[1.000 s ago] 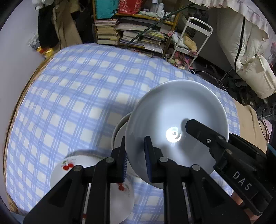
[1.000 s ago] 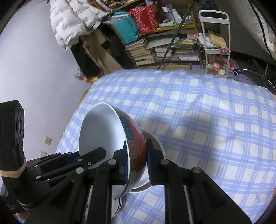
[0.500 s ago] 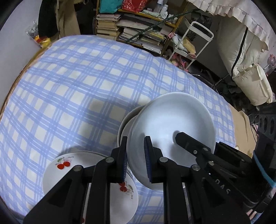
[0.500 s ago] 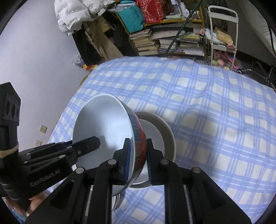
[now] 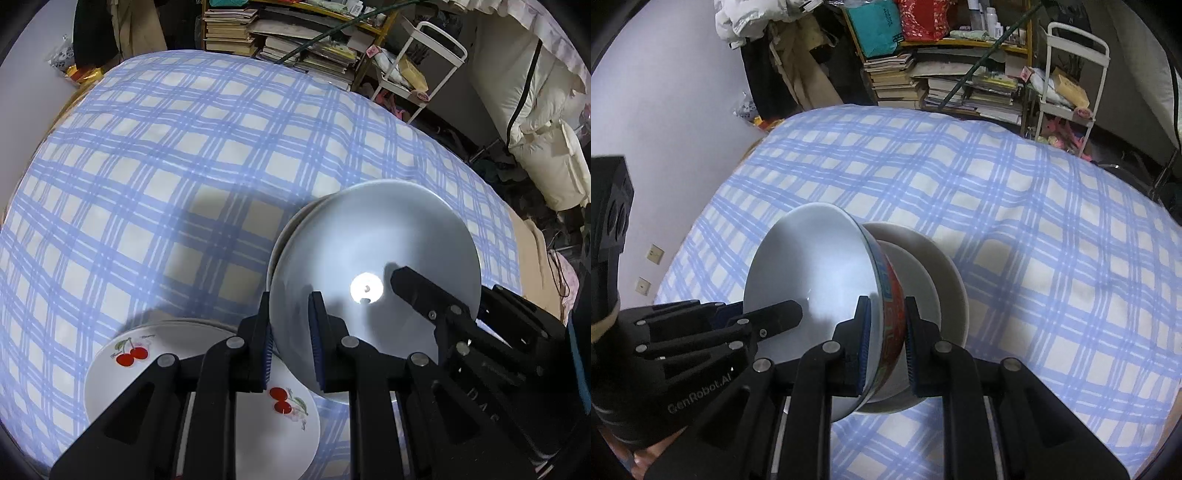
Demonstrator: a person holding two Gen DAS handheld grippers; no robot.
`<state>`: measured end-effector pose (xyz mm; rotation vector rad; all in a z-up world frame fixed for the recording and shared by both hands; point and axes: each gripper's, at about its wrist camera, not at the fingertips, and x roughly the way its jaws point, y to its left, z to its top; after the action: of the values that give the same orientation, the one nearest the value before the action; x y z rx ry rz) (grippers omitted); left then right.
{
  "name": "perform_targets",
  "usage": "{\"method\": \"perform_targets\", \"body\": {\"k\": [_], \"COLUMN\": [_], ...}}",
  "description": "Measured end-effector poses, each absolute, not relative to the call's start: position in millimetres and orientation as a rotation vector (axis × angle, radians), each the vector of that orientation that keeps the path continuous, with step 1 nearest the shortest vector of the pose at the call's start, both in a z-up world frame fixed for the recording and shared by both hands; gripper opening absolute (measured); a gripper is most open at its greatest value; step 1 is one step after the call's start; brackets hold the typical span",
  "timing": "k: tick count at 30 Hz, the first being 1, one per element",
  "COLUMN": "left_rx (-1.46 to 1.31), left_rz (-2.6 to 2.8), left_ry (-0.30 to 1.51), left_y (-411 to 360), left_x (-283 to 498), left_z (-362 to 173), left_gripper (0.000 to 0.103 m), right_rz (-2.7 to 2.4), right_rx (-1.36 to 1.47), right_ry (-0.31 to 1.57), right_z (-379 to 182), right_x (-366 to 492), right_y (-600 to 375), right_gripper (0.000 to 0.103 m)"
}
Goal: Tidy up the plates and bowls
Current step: 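Carry the red-patterned bowl with both grippers onto the stacked white bowls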
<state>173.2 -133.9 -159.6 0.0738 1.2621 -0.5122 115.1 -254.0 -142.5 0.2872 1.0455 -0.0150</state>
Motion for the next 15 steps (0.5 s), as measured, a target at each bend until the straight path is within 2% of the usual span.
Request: {"method": "perform_targets", "body": {"k": [15], "left_rx": [0.079], "left_rz": [-0.508], "left_ry": [1.257], "left_y": [-134], "left_x": [176], "left_z": [-162], "left_gripper": [0.017], "right_rz": [-0.070], "right_rx": [0.097], "right_ry": [1.057], "right_z": [-149], "right_x": [114], "right_y": [-242], "right_gripper": [0.018]}}
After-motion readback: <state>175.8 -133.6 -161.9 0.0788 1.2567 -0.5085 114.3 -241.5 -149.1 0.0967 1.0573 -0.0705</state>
